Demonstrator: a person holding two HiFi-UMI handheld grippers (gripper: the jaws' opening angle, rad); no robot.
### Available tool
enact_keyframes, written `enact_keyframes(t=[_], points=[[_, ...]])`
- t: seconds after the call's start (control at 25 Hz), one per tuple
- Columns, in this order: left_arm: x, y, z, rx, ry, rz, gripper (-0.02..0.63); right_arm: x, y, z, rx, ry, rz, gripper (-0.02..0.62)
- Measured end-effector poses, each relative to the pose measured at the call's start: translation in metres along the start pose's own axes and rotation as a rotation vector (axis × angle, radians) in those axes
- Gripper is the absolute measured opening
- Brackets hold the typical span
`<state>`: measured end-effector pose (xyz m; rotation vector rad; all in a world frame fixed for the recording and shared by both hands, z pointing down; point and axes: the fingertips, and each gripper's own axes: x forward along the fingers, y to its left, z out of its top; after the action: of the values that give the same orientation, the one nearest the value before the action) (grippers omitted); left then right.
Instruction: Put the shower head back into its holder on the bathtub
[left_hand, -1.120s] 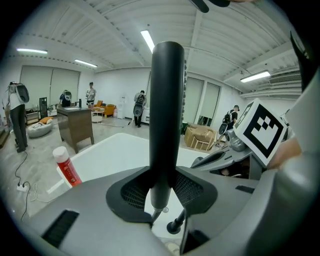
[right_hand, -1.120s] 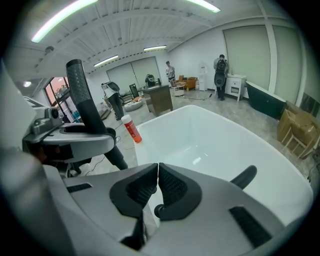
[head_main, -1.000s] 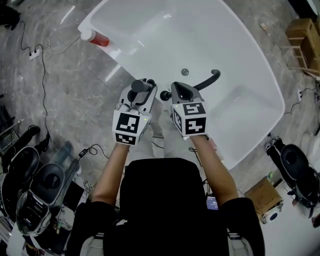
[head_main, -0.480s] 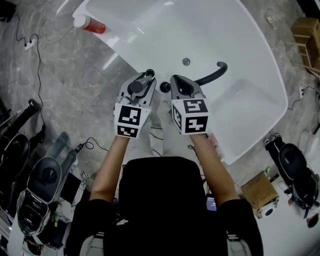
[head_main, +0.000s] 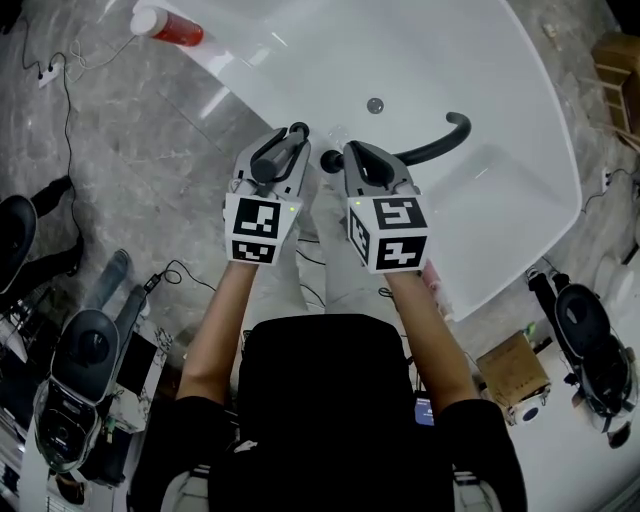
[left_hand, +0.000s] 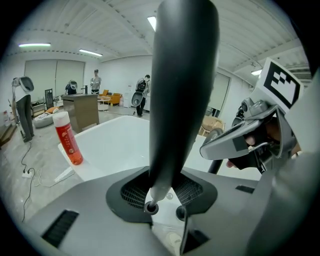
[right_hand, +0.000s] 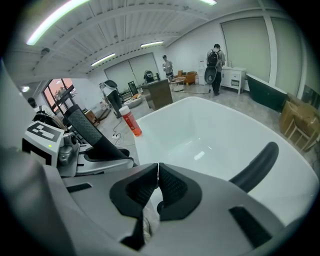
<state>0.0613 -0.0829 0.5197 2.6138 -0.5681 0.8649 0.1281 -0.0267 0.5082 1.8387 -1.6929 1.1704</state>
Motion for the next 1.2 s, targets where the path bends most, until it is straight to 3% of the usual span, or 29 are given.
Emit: enact_keyframes(t=[0.56, 1.2], points=[[0.037, 0.007, -0.034, -0.039, 0.030, -0.013, 0.144, 0.017, -0.012, -0.021, 0.018, 0.026, -0.011, 0.025], [0.061, 0.006, -0.068, -0.001, 0.089, -0.021, 0.144, 0.044, -0.007, -0.036, 0.011, 0.068, 0.014, 0.025]])
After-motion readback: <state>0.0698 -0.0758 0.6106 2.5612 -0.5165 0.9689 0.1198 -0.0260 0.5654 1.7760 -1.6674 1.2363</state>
